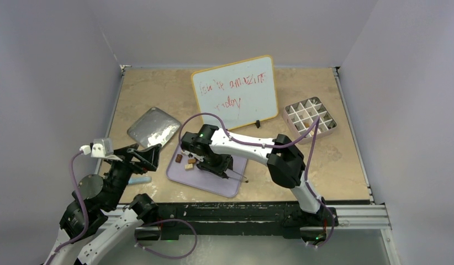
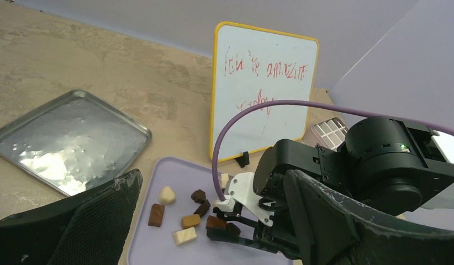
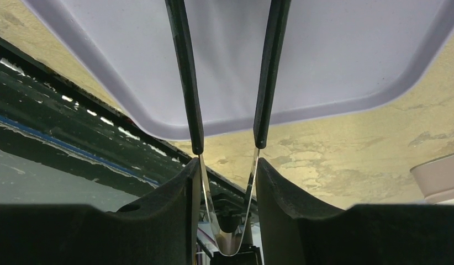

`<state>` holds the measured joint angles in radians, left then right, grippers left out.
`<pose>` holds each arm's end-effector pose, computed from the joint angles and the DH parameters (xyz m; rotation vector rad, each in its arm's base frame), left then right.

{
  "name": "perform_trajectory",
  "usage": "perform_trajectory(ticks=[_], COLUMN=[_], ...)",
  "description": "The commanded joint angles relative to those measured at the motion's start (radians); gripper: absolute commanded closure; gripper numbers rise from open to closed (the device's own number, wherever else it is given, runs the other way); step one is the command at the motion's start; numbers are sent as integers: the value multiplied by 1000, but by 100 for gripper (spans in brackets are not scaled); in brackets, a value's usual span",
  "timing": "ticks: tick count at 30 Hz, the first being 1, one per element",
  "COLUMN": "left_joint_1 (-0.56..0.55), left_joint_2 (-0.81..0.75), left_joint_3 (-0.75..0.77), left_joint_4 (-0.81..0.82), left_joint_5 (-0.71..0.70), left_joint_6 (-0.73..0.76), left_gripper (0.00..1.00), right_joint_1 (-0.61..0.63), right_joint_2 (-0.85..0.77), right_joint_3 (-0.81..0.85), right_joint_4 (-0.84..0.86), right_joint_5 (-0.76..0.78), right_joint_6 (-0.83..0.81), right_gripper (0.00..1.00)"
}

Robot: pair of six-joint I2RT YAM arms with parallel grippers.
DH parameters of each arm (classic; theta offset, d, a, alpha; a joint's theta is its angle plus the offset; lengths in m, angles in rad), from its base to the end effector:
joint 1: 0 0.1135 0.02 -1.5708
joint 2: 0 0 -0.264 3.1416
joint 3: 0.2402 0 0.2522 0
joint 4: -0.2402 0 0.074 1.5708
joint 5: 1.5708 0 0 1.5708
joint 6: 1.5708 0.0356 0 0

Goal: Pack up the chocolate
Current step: Pick up the fake chocolate from the plate.

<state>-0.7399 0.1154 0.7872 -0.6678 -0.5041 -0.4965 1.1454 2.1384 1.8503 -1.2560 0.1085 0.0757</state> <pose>0.0244 0.0010 0.3437 -0.2090 1.5828 -0.5750 0.1755 0.3780 0.2147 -1.5555 2.6299 -0.1126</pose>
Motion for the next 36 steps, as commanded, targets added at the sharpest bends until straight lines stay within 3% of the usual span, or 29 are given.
perform_trajectory(ticks=[1,10,19,27,36], left_joint_1=[-1,-1,-1,-1,-1], left_joint_2=[-5,-18,-10,-10,16], left_joint_3=[4,-3,3,-2,1], left_joint_4=[29,31,23,28,20], left_joint_5=[-12,-16,-12,-12,-5], left_joint_6=[-1,-6,-10,-8,-11], left_gripper=[0,0,0,0,0], right_joint_1=[7,7,8,8,-38], right_joint_2=[-29,-14,-42,-131,-294], right_joint_3=[17,35,37,-15,-131], right_joint_4=[-53,-38,-10,25,3], right_joint_5=[-4,18,31,22,114], right_joint_6=[-16,-19,-2,34,113], right_gripper=[60,64,79,82,84])
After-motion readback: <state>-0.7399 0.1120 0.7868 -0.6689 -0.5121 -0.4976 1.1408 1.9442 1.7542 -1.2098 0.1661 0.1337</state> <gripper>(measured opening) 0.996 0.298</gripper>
